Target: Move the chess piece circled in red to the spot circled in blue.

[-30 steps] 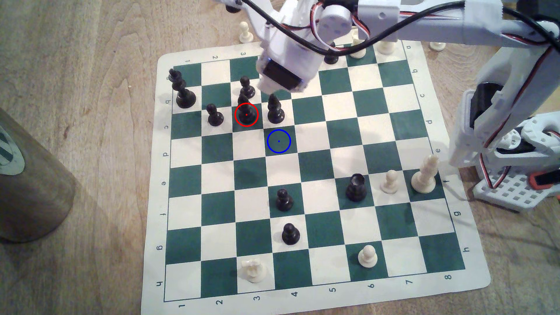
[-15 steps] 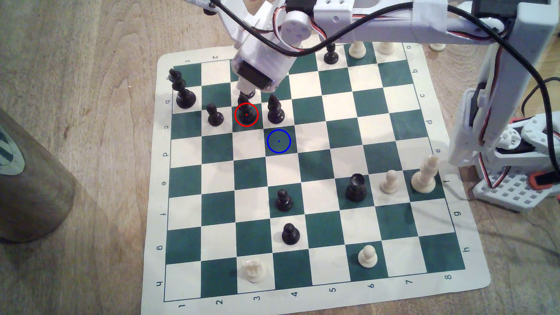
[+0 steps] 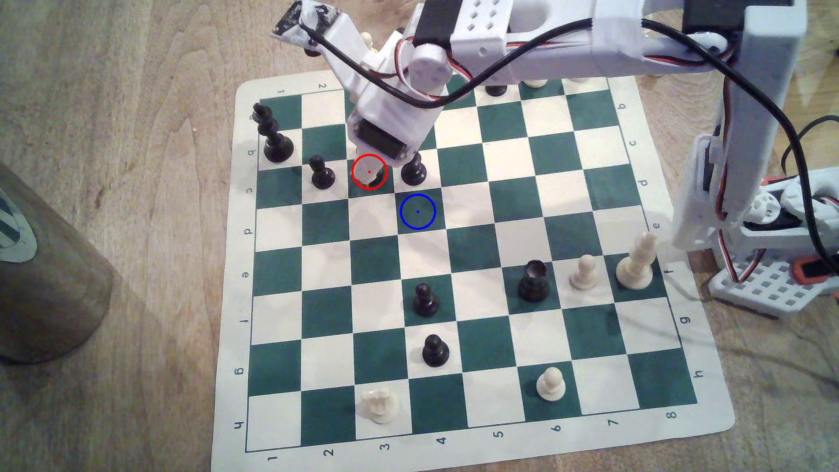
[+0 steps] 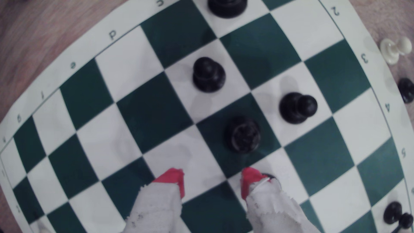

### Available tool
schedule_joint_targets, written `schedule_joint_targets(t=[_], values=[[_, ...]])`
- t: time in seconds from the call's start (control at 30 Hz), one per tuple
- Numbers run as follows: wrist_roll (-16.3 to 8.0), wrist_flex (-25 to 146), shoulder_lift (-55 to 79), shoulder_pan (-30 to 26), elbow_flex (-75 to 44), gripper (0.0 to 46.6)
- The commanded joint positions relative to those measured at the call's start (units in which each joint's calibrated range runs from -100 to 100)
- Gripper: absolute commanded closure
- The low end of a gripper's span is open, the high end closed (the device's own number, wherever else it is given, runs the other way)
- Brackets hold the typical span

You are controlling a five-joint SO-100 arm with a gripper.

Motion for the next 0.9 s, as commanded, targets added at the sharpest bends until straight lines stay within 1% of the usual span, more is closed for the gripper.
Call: schedule_joint_targets(t=[0.0, 0.1, 0.63, 0.87], values=[[0.05, -1.64, -0.42, 1.26, -3.72, 32.1], [0.34, -2.30, 0.18, 1.97, -3.72, 32.1], [0.20, -8.11, 4.93, 2.36, -3.54, 32.1], [-0.10, -10.32, 5.86, 2.90, -3.17, 34.7]])
